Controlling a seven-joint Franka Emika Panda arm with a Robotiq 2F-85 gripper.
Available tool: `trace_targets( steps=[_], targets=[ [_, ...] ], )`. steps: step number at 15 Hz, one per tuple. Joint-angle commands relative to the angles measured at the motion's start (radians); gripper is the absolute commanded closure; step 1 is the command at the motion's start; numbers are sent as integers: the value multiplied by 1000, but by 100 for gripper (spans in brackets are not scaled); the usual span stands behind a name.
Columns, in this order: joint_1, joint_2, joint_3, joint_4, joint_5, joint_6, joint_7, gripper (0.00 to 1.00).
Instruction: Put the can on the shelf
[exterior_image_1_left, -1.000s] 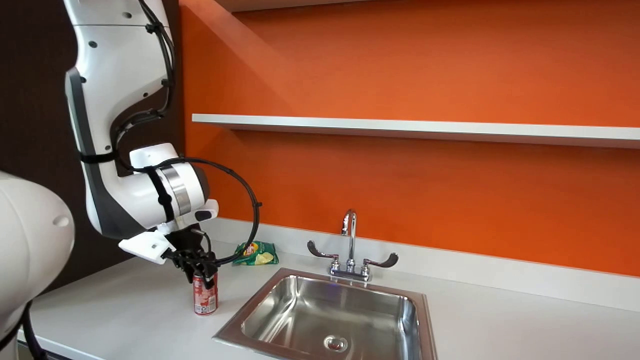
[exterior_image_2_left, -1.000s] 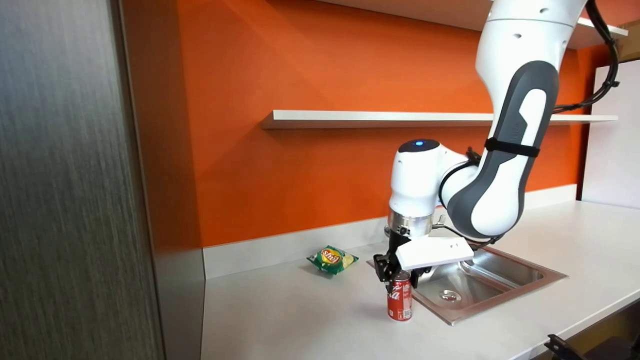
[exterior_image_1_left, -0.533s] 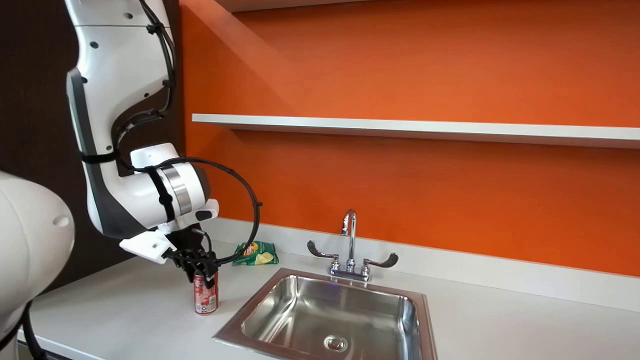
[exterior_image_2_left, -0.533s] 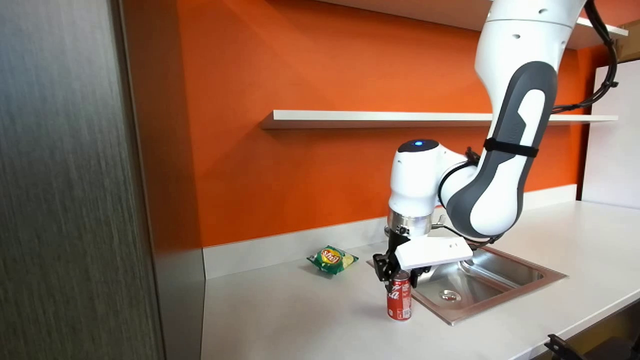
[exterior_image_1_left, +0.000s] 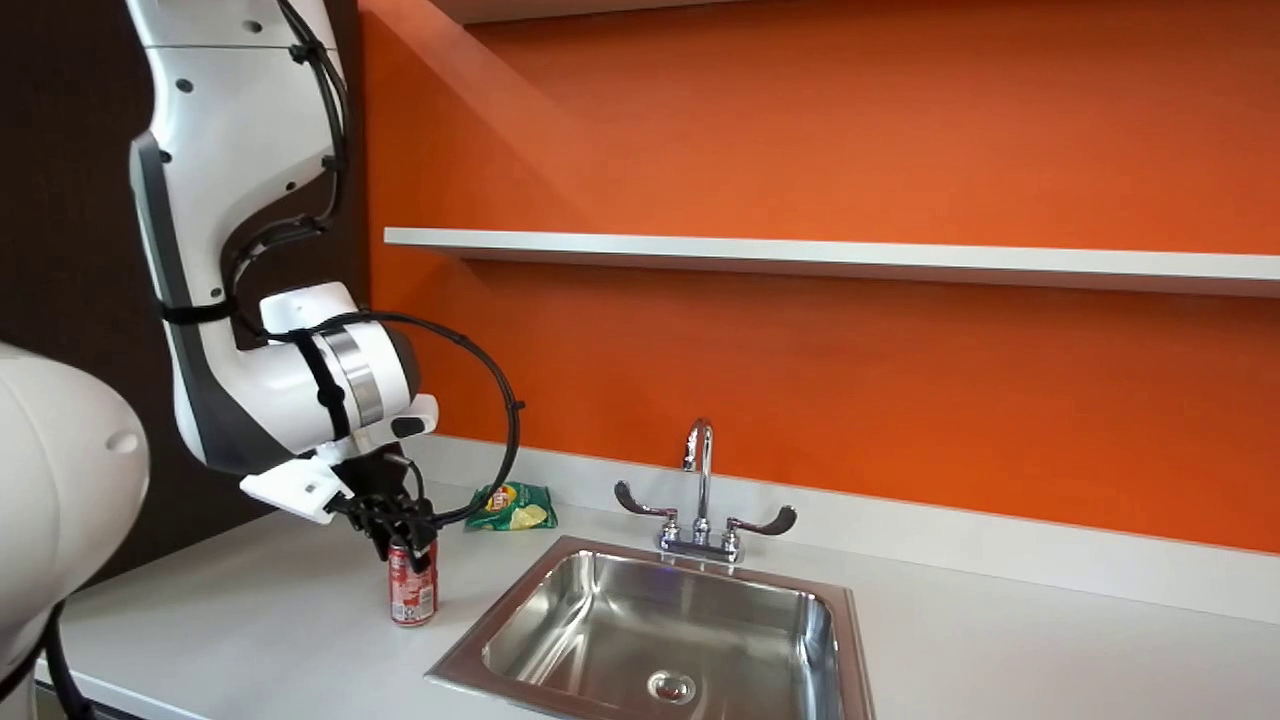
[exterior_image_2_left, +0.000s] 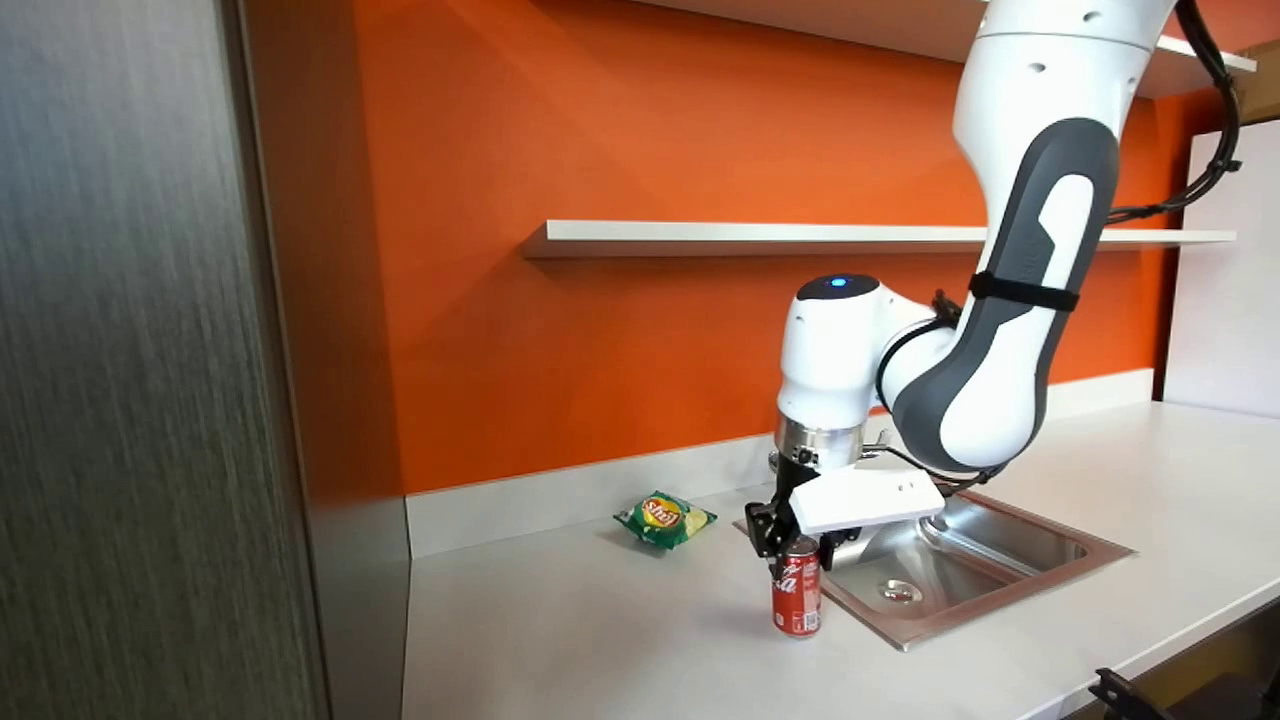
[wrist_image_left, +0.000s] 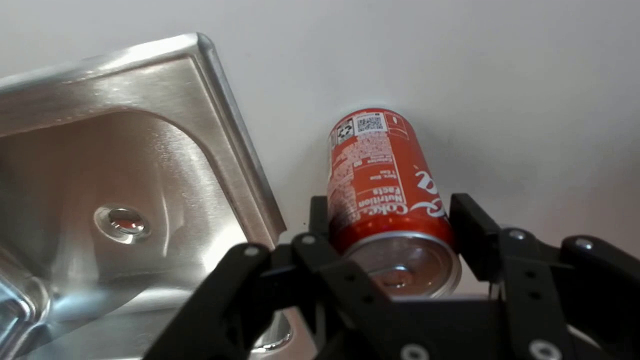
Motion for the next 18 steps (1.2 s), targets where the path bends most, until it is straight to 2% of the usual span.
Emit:
trace_targets(
  steps=[1,4,5,6,10,15,18],
  targets=[
    [4,-94,7,-47,34,-18,-23,63],
    [9,-150,7,-80,68,-26,-46,63],
    [17,-112,6,-36,72,-29,-38,63],
    [24,-127,4,-40,90,-35,-48,63],
    [67,-170,-4,-33,213,-76,-137,63],
    [144,-347,-24,-52,405,-242,-313,63],
    [173,-481,-34,-54,453,-366,-375,63]
  ],
)
